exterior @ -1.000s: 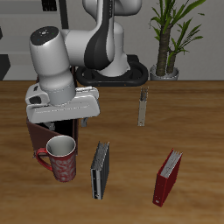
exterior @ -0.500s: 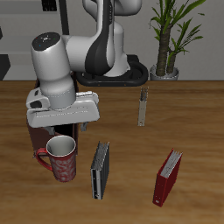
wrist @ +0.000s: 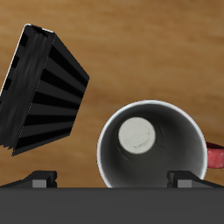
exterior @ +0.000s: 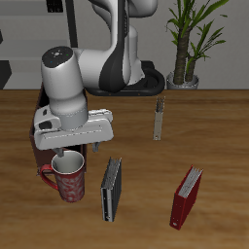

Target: Place the red mug into the right desk caddy's left compartment and place the red book into the right desk caddy's front compartment

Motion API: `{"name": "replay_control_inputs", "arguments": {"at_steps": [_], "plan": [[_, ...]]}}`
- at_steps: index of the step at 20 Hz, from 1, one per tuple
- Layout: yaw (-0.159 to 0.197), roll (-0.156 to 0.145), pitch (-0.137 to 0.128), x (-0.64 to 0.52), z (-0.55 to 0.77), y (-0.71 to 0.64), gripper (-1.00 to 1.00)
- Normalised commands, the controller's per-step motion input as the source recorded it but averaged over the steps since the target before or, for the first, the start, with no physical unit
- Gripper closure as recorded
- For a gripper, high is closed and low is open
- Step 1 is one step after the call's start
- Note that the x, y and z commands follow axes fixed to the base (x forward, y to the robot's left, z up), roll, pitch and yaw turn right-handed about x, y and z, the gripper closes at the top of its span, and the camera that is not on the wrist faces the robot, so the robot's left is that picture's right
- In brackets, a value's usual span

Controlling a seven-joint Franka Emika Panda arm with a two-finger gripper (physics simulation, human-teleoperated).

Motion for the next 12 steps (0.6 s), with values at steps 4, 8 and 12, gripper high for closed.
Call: {"name": "replay_control_inputs", "arguments": {"at_steps": [4,8,12], "plan": [[0.098,-0.026,-0.013,-0.01,-0.07,-0.01,-1.00],[0.089,-0.028,-0.006,-0.07,-0.02,-0.08,-1.00],[0.049,-0.031,0.015,0.05,-0.14,0.04,-1.00]]}}
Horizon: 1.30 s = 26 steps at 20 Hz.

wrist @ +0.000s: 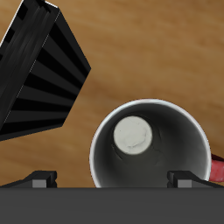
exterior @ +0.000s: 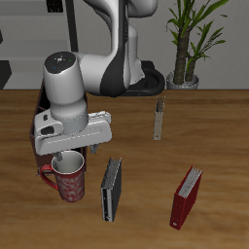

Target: Place the red mug into the right desk caddy's left compartment and place the red book into the right desk caddy's front compartment

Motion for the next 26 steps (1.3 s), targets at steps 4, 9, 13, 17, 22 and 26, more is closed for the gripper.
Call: {"name": "replay_control_inputs", "arguments": {"at_steps": [4,9,13,17,22,26], "plan": [[0.039,-0.024,0.044,0.10,-0.28,0.06,-1.00],[0.031,-0.014,0.041,0.01,-0.26,0.00,-1.00],[-0.006,-0.033,-0.027,0.04,0.02,-0.06,1.00],[-0.008,0.026,-0.008,-0.02,0.11,0.05,1.00],[-0.010,-0.008,-0.022,0.11,0.13,0.01,1.00],[-0.010,-0.007,-0.029,-0.05,0.16,0.03,1.00]]}}
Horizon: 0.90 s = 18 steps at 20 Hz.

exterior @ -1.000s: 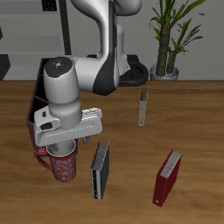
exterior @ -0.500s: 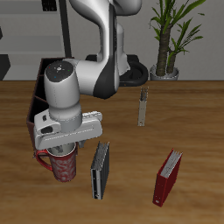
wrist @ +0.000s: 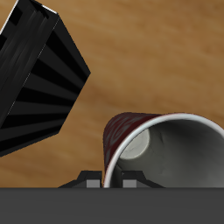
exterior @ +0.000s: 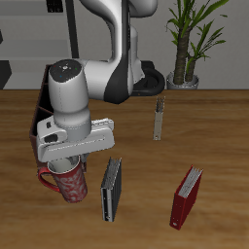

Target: Place the red mug into the right desk caddy's left compartment and place the red book into the right desk caddy's front compartment

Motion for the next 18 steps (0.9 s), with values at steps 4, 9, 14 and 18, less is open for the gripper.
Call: {"name": "replay_control_inputs", "arguments": {"at_steps": [4,9,14,18], "plan": [[0.006,0.001,-0.043,0.00,0.23,0.02,1.00],[-0.043,-0.057,-0.063,-0.05,0.38,-0.13,1.00],[-0.051,-0.062,-0.061,-0.09,0.42,-0.21,1.00],[-0.052,-0.080,-0.063,-0.19,0.56,-0.25,1.00]]}}
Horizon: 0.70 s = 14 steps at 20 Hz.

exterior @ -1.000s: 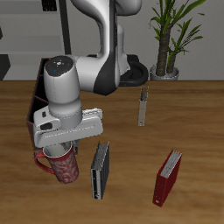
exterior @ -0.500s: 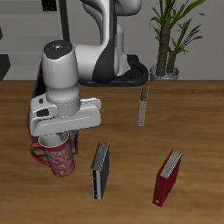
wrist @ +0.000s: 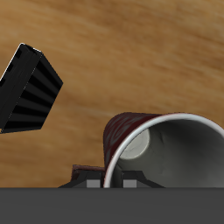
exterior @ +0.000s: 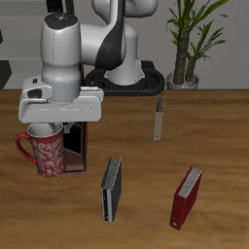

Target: Place the red mug into the right desk caddy's left compartment and place the red book into the right desk caddy's front compartment

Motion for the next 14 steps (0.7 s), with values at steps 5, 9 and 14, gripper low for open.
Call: {"name": "replay_control_inputs", "arguments": {"at_steps": [5,9,14], "plan": [[-0.034,-0.034,-0.025,-0.20,0.29,-0.20,1.00],[-0.047,-0.012,0.014,-0.19,0.16,-0.19,1.00],[-0.014,0.009,-0.020,-0.30,0.27,-0.16,1.00]]}}
